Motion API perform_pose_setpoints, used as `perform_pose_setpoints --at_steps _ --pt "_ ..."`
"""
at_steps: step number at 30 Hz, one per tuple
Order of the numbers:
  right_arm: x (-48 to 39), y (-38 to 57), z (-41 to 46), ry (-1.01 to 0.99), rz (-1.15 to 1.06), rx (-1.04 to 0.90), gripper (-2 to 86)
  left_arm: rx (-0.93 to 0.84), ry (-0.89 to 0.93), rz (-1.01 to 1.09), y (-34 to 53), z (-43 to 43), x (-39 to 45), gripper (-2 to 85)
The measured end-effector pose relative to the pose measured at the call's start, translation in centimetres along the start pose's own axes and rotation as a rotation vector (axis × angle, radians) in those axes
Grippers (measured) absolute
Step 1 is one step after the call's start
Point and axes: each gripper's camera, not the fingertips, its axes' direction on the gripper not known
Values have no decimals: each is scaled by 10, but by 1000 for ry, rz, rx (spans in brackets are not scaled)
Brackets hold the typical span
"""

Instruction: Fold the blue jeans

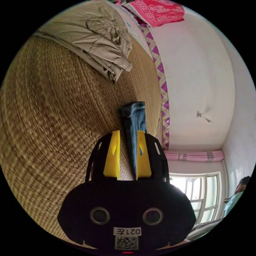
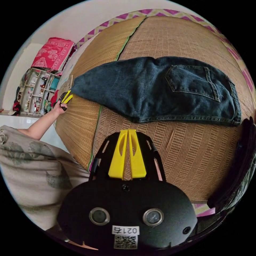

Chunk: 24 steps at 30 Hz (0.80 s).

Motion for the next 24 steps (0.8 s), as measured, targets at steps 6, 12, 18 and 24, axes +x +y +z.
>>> perform_pose_setpoints --at_steps 6,12,18,24 --pt "15 56 47 -42 98 4 -6 3 68 99 -22 3 5 66" --pt "5 94 99 7 71 3 -6 0 169 191 -19 -11 53 -1" --pt "23 130 164 -15 76 -5 -6 -90 91 593 31 -21 253 -9" --pt "48 163 241 -32 66 -34 -6 -224 28 1008 200 65 443 -9"
